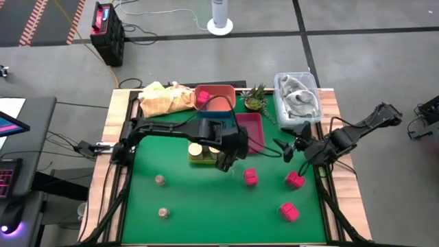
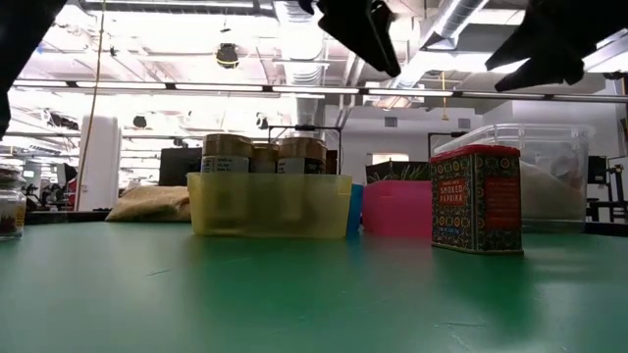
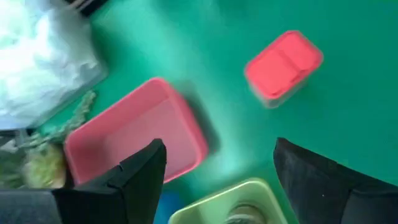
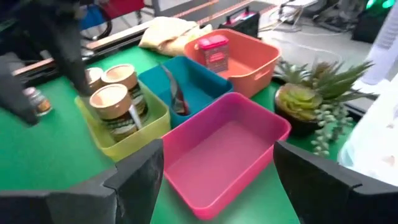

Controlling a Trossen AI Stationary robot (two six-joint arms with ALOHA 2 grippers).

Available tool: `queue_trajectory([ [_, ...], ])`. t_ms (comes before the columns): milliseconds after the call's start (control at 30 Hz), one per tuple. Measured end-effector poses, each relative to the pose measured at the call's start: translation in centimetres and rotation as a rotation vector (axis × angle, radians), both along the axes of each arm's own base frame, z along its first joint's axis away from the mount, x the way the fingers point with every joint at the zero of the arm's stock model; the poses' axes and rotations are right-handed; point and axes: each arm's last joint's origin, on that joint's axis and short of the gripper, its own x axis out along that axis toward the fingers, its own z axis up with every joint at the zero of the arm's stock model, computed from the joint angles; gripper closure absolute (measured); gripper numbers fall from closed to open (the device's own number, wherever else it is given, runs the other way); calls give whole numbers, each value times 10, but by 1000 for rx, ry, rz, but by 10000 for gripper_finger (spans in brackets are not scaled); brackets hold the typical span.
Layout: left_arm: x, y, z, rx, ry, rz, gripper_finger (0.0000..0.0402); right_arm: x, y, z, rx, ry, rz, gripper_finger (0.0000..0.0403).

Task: Sort spices by type
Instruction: Put the left red seasoning can into the orange bin

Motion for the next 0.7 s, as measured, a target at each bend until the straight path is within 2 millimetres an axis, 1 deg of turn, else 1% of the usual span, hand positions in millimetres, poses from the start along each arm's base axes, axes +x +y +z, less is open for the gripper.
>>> queue_trajectory([
  [133,1,-18,-4,-53,11,-105,117,-2,3,0,-23,-12,-9,76],
  [233,7,-32,-11,-93,-17,-176,117,-3,3,-1,-32,-2,-5,76],
  [267,8,-36,-15,-96,-3,-183,117,-4,2,-1,-37,7,-6,76],
  [300,13,-40,-24,-97,12,-189,117,-4,2,-2,-40,13,-7,76],
  [367,18,-47,-33,-97,11,-207,117,-6,1,-4,-42,28,-14,76],
  [400,21,-50,-42,-91,34,-218,117,-7,0,-5,-43,36,-18,76],
  [433,25,-53,-53,-87,58,-235,117,-8,0,-5,-36,36,-25,76],
  [533,33,-60,-68,-48,54,-300,117,-10,-2,-6,-23,36,-37,76],
  [700,42,-62,-77,-18,10,-357,117,-10,1,-4,-12,16,-24,76],
])
